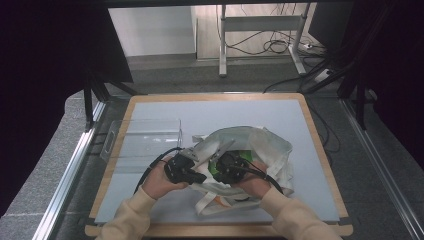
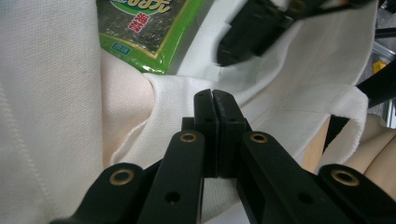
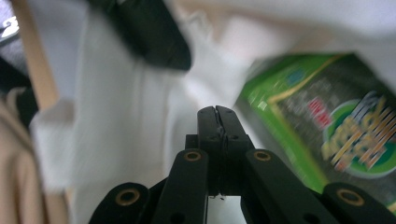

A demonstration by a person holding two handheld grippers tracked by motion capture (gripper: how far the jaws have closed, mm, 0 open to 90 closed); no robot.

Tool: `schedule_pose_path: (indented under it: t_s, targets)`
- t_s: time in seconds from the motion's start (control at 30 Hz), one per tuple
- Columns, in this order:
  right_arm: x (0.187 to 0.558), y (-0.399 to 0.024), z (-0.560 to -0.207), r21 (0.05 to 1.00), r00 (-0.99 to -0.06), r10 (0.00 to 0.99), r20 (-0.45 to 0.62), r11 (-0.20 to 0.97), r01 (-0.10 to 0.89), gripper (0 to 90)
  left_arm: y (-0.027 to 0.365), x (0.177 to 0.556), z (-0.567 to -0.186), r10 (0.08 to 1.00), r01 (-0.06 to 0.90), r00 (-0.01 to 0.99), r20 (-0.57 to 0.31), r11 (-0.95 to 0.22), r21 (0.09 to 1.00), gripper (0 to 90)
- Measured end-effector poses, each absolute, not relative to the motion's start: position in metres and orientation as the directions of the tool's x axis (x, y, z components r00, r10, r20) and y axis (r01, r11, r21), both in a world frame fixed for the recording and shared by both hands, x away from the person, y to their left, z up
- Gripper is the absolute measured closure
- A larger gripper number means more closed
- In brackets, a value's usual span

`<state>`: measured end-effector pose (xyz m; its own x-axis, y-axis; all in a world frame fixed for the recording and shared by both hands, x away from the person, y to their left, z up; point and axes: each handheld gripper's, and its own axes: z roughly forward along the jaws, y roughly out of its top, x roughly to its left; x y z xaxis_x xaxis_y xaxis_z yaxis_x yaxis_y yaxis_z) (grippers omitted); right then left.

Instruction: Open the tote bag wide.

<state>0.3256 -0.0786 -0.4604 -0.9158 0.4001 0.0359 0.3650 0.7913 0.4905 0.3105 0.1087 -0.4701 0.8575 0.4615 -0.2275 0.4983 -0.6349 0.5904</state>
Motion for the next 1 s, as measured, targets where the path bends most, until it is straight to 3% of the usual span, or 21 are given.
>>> schedule_pose_path:
  t_s: [0.47,1.0]
  targets:
    - [0.342,-0.056,-0.472,0.443,-0.913,0.409,0.0,0.818,0.366,88.9,0.115,0.309,-0.471,0.453,0.495,0.86,-0.233,-0.635,0.593,88.8]
    - [0.337,-0.052,-0.494,0.411,-0.912,0.399,0.091,0.819,0.4,89.2,0.114,0.309,-0.472,0.45,0.493,0.862,-0.232,-0.643,0.586,88.7]
